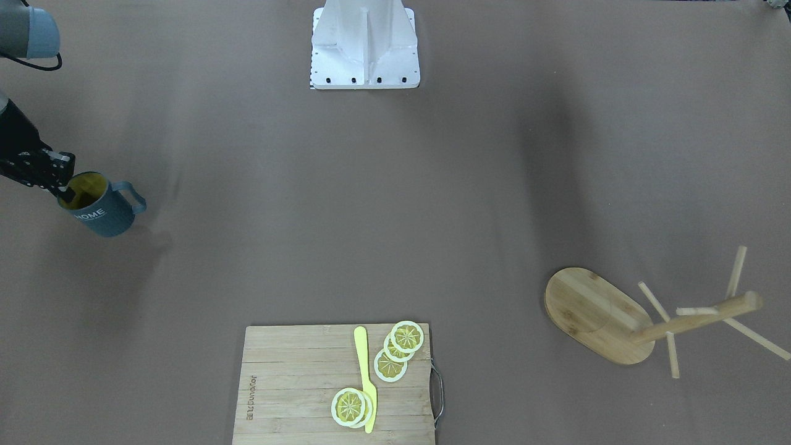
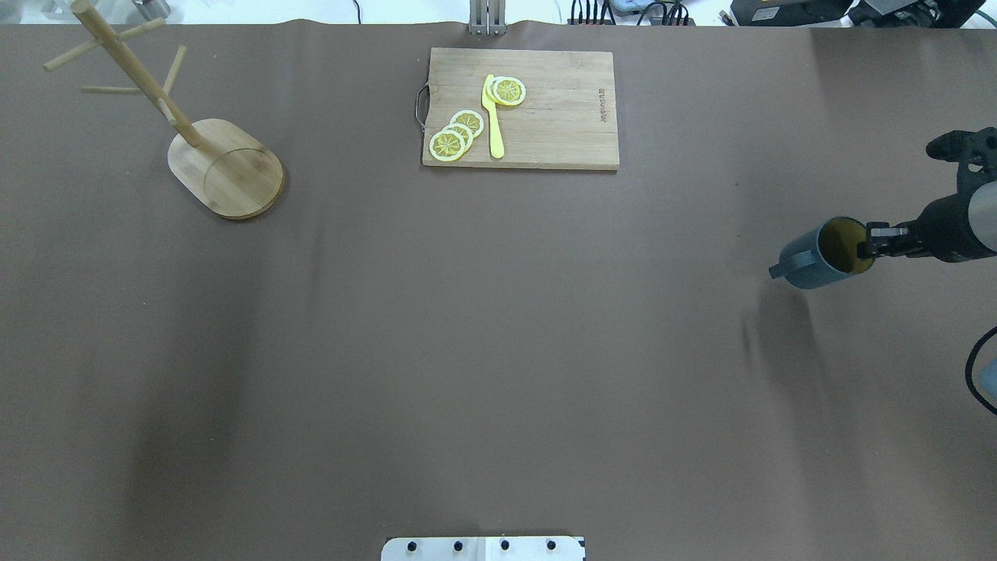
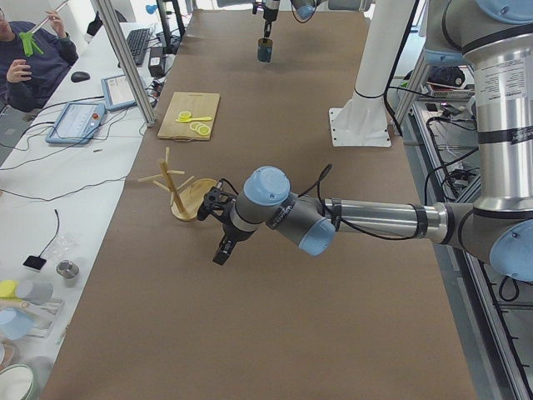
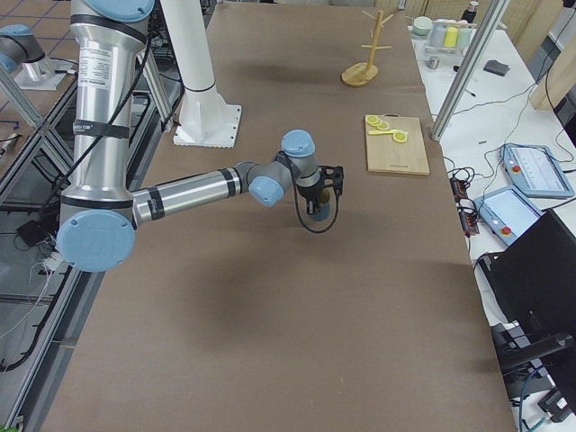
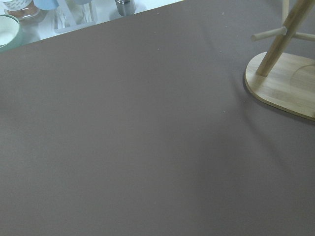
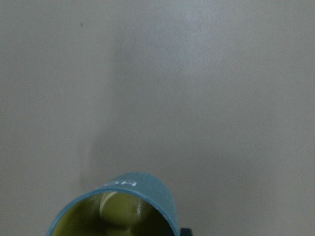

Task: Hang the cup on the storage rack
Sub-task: 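Carry the teal mug with the right gripper toward the table center and set it down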

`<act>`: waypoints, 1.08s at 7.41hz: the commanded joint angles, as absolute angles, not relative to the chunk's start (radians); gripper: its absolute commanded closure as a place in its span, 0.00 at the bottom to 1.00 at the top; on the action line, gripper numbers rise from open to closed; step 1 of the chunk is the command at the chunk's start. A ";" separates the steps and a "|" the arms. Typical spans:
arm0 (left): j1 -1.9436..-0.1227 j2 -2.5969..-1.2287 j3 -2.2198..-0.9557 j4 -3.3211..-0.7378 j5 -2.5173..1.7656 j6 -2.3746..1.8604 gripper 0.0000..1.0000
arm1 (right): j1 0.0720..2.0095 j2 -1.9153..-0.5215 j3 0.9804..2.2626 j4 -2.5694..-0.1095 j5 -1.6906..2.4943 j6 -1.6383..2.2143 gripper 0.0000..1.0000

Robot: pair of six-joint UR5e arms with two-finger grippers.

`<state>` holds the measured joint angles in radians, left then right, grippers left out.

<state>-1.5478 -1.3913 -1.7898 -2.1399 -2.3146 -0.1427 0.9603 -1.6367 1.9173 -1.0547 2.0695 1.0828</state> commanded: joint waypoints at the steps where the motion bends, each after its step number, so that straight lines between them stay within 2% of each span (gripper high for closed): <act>1: -1.548 -1.391 -1.790 -2.140 -2.315 -0.143 0.01 | 0.869 -1.501 1.919 -1.101 2.008 1.363 1.00; 4: -1.548 -1.391 -1.787 -2.140 -2.315 -0.144 0.01 | 0.631 -1.227 1.911 -1.445 1.728 1.678 1.00; 8: -1.546 -1.393 -1.779 -2.140 -2.316 -0.143 0.01 | 0.506 -0.969 1.869 -1.670 1.692 1.968 1.00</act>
<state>-1.5464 -1.3926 -1.7810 -2.1399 -2.3151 -0.1439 0.5362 -1.0514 1.8920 -1.6218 1.6957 1.8844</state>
